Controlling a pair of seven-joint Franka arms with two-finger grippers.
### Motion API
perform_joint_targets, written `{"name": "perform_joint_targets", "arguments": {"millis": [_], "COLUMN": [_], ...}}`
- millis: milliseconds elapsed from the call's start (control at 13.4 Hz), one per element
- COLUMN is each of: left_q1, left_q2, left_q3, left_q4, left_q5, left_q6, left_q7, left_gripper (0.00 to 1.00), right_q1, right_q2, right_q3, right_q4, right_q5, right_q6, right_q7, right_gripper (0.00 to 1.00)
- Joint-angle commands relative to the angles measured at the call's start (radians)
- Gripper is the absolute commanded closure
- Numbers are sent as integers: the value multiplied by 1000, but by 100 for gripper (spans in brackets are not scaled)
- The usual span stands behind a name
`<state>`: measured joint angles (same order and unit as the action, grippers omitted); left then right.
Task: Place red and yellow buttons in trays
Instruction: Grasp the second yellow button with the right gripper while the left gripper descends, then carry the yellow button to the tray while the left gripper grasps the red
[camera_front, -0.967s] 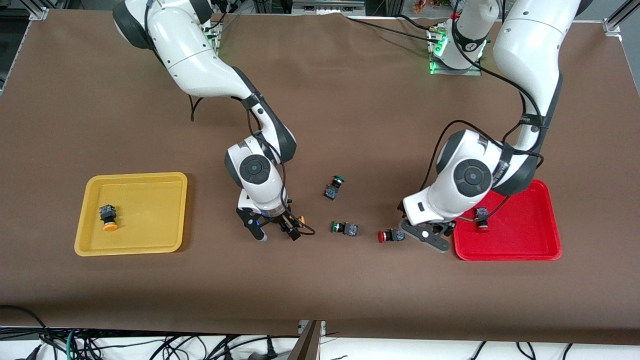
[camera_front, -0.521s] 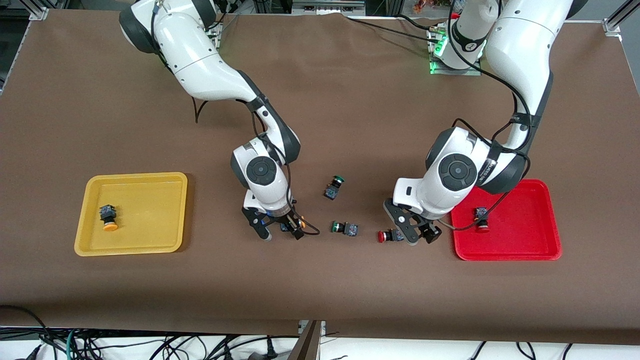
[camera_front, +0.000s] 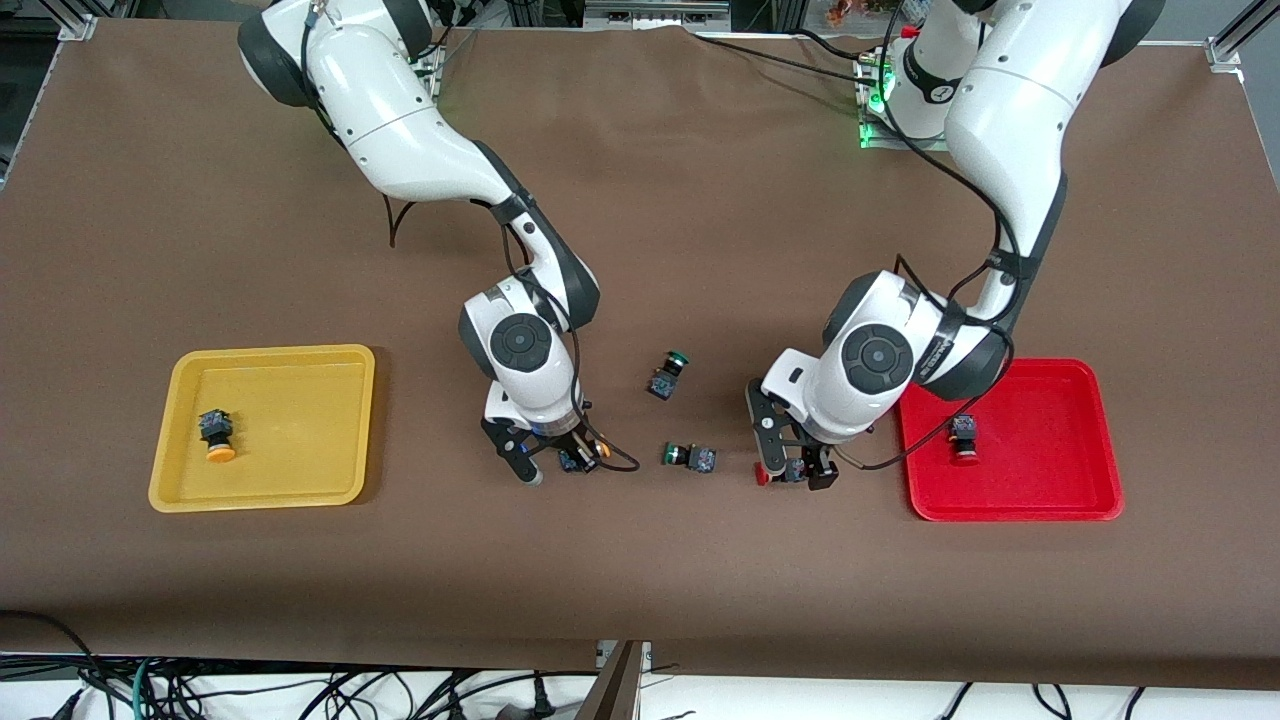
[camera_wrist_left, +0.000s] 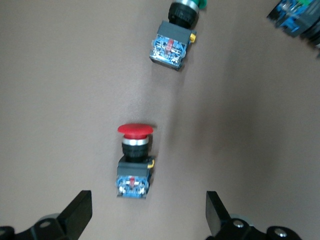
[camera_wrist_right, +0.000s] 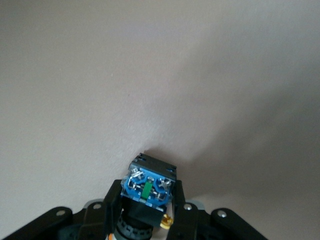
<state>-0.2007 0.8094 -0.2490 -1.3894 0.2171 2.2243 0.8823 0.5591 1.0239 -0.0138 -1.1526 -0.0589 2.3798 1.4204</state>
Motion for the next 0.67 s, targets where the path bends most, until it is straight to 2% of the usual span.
{"name": "perform_joint_targets", "arguments": {"millis": [0,298,595], "left_q1": [-13,-11,-13], "left_q2": [95,125,148], "left_q3": [11,17,19], "left_q4": [76,81,99], "left_q5": [22,22,24], "left_q6": [40,48,63], "left_q7": [30,37,27], "left_gripper": [0,0,0], "right_q1": [-53,-145,-257], "right_q2": [-65,-155,-238], "right_q3": [8,11,5], "right_q4": [11,-35,-157], "right_q5": [4,5,5], "right_q6": [-127,-328,-346], "right_q7": [-186,-544,-863], "right_gripper": [100,100,100]}}
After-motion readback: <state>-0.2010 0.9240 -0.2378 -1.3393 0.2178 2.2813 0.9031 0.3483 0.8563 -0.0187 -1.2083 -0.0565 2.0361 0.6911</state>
